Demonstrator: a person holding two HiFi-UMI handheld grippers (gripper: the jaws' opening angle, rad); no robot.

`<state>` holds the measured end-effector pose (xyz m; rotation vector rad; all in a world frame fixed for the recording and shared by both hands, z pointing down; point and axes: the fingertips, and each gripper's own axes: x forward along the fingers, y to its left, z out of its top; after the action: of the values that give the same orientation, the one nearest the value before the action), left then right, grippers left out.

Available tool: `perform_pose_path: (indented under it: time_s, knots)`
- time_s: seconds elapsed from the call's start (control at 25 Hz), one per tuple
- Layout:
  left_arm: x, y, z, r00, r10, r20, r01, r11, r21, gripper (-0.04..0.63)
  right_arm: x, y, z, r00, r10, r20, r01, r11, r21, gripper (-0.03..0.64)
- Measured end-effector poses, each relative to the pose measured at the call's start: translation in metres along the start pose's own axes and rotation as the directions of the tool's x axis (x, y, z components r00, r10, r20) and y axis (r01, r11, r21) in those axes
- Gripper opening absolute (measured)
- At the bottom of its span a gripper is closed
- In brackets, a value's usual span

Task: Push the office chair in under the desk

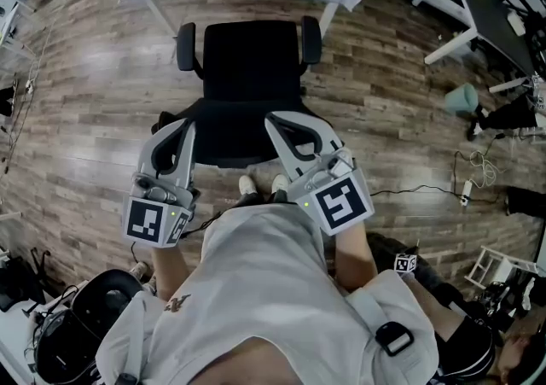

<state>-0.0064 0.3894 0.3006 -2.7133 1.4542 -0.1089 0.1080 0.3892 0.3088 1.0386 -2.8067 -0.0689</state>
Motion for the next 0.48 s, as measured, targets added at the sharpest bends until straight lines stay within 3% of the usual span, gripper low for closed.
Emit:
perform_pose_path:
  time_s: [0.32,0.48]
  knots:
    - [-0.0050,0.0012,0.0001,1.000,-0.019,-0.014,0.020,0.999,0.044,0.003,-0.0056,-0.0016,0.0021,1.000,0.031,0.003,-0.031,1.000,-0.007,0.008]
    - [-0.0050,0.0014,0.0008,0.999,-0.041,-0.030,0.043,0.994,0.099,0.066,-0.0047,0.0012,0.0007,0.998,0.056,-0.015,-0.057,0.998,-0.024,0.057]
